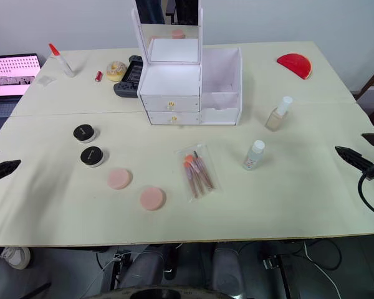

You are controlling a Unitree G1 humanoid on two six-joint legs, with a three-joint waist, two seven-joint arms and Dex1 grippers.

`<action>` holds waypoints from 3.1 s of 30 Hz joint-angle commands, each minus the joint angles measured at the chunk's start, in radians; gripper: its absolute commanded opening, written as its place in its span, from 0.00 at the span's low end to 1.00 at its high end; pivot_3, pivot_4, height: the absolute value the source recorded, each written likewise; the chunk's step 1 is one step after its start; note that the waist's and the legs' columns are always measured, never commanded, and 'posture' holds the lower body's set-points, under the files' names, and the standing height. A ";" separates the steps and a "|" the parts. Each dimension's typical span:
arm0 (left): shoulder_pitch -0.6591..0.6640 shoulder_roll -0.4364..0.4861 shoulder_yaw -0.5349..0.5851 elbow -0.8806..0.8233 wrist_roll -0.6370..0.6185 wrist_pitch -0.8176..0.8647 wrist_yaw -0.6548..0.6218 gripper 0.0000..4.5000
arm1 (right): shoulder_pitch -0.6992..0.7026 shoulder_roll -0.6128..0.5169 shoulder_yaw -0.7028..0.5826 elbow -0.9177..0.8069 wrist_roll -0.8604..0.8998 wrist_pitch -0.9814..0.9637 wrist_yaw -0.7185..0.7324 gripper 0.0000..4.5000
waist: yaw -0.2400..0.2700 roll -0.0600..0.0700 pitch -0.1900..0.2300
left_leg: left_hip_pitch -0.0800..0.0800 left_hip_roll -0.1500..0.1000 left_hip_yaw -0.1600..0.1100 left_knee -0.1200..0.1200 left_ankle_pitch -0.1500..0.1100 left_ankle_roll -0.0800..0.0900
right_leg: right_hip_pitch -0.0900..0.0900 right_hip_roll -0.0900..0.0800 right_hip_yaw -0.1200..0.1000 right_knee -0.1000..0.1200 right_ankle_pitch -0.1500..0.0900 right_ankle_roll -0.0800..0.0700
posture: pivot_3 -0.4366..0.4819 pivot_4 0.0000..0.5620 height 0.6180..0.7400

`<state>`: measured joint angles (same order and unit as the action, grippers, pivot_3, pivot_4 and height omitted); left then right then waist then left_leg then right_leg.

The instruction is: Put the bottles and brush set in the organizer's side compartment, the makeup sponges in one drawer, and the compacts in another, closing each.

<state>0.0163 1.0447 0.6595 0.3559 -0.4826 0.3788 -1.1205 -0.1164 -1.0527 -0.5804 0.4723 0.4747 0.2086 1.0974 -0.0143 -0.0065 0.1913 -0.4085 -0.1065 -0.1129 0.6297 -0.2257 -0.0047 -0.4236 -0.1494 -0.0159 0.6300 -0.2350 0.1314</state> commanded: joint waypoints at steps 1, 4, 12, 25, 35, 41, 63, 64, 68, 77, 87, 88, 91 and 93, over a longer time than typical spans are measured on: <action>-0.013 0.021 0.015 -0.006 0.000 -0.012 -0.001 0.99 | 0.002 -0.012 -0.045 -0.033 0.012 -0.008 -0.002 1.00 | 0.000 0.000 0.000 | 0.000 0.000 0.000 0.000 0.000 0.000 | 0.000 0.000 0.000 0.000 0.000 0.000 | 0.48 0.27 0.98; -0.012 0.019 0.010 -0.009 0.008 -0.014 0.007 0.99 | 0.005 -0.006 -0.042 -0.042 0.012 -0.006 -0.005 1.00 | 0.000 0.000 0.000 | 0.000 0.000 0.000 0.000 0.000 0.000 | 0.000 0.000 0.000 0.000 0.000 0.000 | 0.48 0.27 0.98; -0.027 0.014 0.017 0.007 -0.002 -0.005 0.002 0.99 | -0.001 0.000 -0.029 -0.050 0.008 -0.004 -0.012 1.00 | 0.000 0.000 0.000 | 0.000 0.000 0.001 0.000 0.000 0.000 | 0.000 0.000 0.001 0.000 0.000 0.000 | 0.48 0.27 0.98; -0.082 -0.086 -0.152 -0.278 -0.049 0.086 0.049 0.99 | 0.026 0.078 -0.018 -0.483 0.065 0.302 -0.262 1.00 | 0.005 0.000 0.000 | 0.000 0.000 0.000 0.001 0.000 0.000 | 0.000 0.000 0.002 0.001 0.001 0.000 | 0.48 0.27 0.98; -0.138 -0.166 -0.301 -0.751 -0.250 0.348 0.153 0.99 | -0.190 0.245 0.191 -0.743 0.016 0.636 -0.686 1.00 | -0.002 -0.001 -0.001 | 0.000 0.001 0.002 0.002 0.000 0.001 | -0.002 0.001 0.005 0.001 0.003 0.001 | 0.48 0.27 0.98; -0.174 -0.163 -0.294 -0.870 -0.367 0.448 0.210 0.99 | -0.339 0.354 0.222 -0.670 -0.027 0.697 -0.846 1.00 | 0.005 -0.002 -0.001 | 0.000 0.000 0.003 0.003 0.001 0.001 | -0.001 0.002 0.006 0.001 0.003 0.001 | 0.48 0.27 0.98; -0.360 -0.156 -0.336 -0.933 -0.523 0.506 0.332 0.99 | -0.592 0.468 0.321 -0.285 -0.186 0.495 -0.884 1.00 | -0.001 -0.002 -0.001 | 0.001 0.011 0.005 0.003 0.003 -0.002 | -0.001 0.016 0.009 0.000 0.009 -0.005 | 0.48 0.27 0.98; -0.356 -0.157 -0.338 -0.935 -0.520 0.503 0.332 0.99 | -0.594 0.468 0.322 -0.281 -0.187 0.490 -0.882 1.00 | -0.001 -0.002 -0.001 | 0.001 0.011 0.005 0.003 0.003 -0.002 | -0.001 0.016 0.009 0.000 0.009 -0.005 | 0.48 0.27 0.98; -0.349 -0.156 -0.339 -0.935 -0.520 0.497 0.332 1.00 | -0.596 0.470 0.326 -0.275 -0.189 0.484 -0.868 0.70 | -0.001 -0.002 -0.001 | 0.001 0.011 0.005 0.003 0.003 -0.002 | -0.001 0.016 0.009 -0.001 0.009 -0.005 | 0.48 0.27 0.98; -0.348 -0.155 -0.348 -0.929 -0.530 0.488 0.336 1.00 | -0.588 0.475 0.324 -0.314 -0.182 0.492 -0.852 0.16 | 0.000 -0.002 -0.001 | 0.001 0.011 0.006 0.003 0.003 -0.002 | -0.001 0.016 0.009 -0.001 0.009 -0.005 | 0.48 0.27 0.98; -0.357 -0.156 -0.365 -0.913 -0.519 0.482 0.331 1.00 | -0.702 0.445 0.353 -0.444 -0.134 0.542 -0.742 0.16 | -0.003 -0.002 0.000 | 0.001 0.012 0.006 0.002 0.003 -0.002 | -0.003 0.017 0.009 -0.001 0.009 -0.005 | 0.48 0.27 0.98; -0.356 -0.156 -0.367 -0.912 -0.517 0.481 0.331 1.00 | -0.727 0.446 0.359 -0.454 -0.125 0.555 -0.726 0.16 | -0.004 -0.002 0.000 | 0.001 0.012 0.006 0.002 0.003 -0.002 | -0.003 0.017 0.009 -0.001 0.009 -0.005 | 0.48 0.27 0.98; -0.358 -0.159 -0.373 -0.909 -0.512 0.478 0.331 1.00 | -0.815 0.459 0.376 -0.448 -0.110 0.583 -0.707 0.16 | -0.004 -0.002 0.000 | 0.001 0.013 0.007 0.002 0.003 -0.002 | -0.003 0.017 0.009 -0.001 0.009 -0.005 | 0.48 0.27 0.98; -0.357 -0.161 -0.374 -0.911 -0.512 0.477 0.333 1.00 | -0.875 0.476 0.391 -0.428 -0.109 0.592 -0.705 0.16 | -0.002 -0.002 0.000 | 0.001 0.013 0.007 0.002 0.003 -0.002 | -0.003 0.017 0.009 -0.001 0.009 -0.005 | 0.48 0.27 0.98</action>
<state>-0.3284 0.8818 0.2801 -0.5446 -0.9934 0.8778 -0.7855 -0.9449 -0.5774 -0.1847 0.0672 0.3555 0.8055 0.3862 -0.0165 -0.0084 0.1908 -0.4080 -0.0939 -0.1064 0.6314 -0.2231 -0.0066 -0.4269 -0.1322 -0.0065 0.6294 -0.2261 0.1266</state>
